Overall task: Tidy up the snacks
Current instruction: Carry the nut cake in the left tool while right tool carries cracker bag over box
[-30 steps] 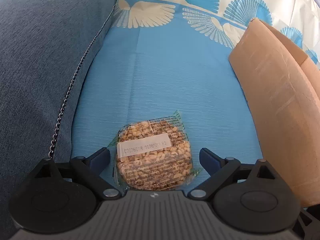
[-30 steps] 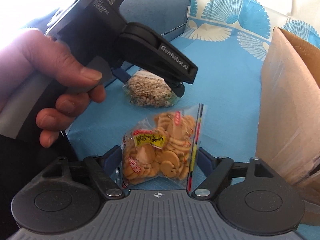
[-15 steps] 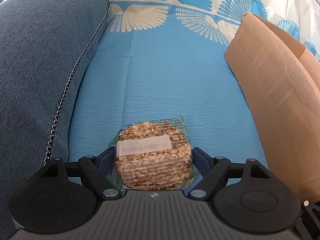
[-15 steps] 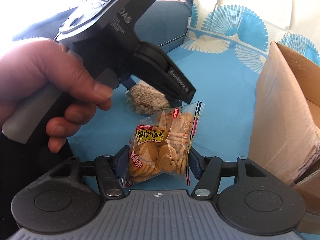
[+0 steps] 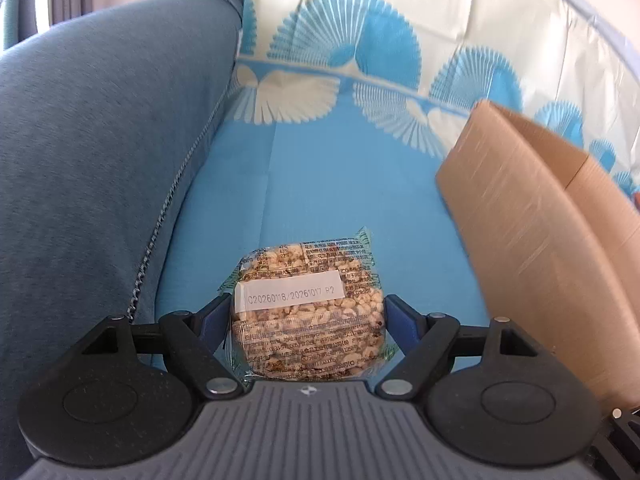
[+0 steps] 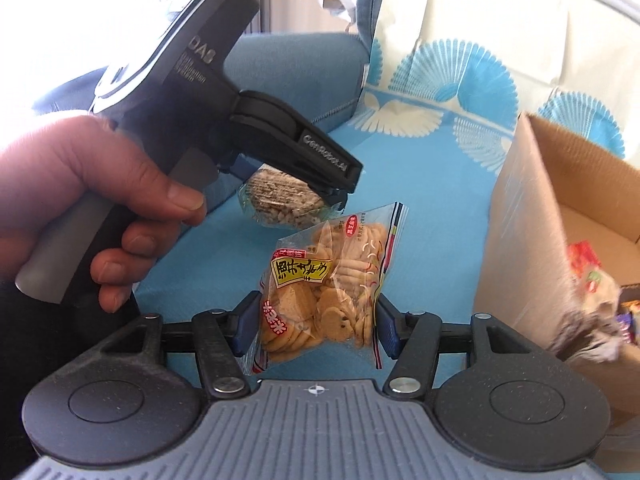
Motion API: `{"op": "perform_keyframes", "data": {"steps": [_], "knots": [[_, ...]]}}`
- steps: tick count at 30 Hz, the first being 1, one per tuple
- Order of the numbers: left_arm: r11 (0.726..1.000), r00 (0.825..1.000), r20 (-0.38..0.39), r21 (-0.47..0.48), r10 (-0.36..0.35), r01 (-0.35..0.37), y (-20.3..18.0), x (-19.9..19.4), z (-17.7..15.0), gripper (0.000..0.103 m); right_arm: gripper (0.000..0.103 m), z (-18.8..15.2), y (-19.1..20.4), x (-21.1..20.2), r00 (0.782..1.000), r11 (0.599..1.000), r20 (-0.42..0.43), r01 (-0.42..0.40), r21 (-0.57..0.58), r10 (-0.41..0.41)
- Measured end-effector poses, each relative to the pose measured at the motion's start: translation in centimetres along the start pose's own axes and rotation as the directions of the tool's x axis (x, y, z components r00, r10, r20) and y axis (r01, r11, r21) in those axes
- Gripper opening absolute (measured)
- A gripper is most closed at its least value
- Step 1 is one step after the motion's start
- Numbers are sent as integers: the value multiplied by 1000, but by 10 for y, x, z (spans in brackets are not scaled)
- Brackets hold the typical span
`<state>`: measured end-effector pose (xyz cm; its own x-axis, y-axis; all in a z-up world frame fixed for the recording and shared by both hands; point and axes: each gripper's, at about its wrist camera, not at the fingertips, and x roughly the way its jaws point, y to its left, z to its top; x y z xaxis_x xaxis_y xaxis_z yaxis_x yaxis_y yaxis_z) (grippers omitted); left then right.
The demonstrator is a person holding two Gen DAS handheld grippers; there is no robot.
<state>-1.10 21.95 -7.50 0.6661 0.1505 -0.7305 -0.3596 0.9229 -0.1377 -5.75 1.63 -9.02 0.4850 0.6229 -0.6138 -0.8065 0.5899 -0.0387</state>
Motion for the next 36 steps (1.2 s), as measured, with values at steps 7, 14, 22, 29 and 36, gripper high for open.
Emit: {"op": "perform_keyframes", "data": {"steps": [7,14,22,29,36], "knots": [[999,994,101,-21,-45,47,4,-26,-3,84,60,5,2,-32,997,1000,73,20,-12,-19],[995,978,192,-38,-87,96,5,-56,-11,84,60,15,-9,-79,982,997,177,68,25,-71],[988,958,241,61,-155,145,-17,-77,-19,84,60,23,-50,-131,939,976,273,185,115,-210],[980,950,242,84,-198,182,-27,-82,-26,84,60,20,-119,-160,881,932,311,310,190,-356],[976,945,250,107,-213,192,-37,-94,-37,84,60,-3,-183,-153,862,862,259,316,397,-435]]}}
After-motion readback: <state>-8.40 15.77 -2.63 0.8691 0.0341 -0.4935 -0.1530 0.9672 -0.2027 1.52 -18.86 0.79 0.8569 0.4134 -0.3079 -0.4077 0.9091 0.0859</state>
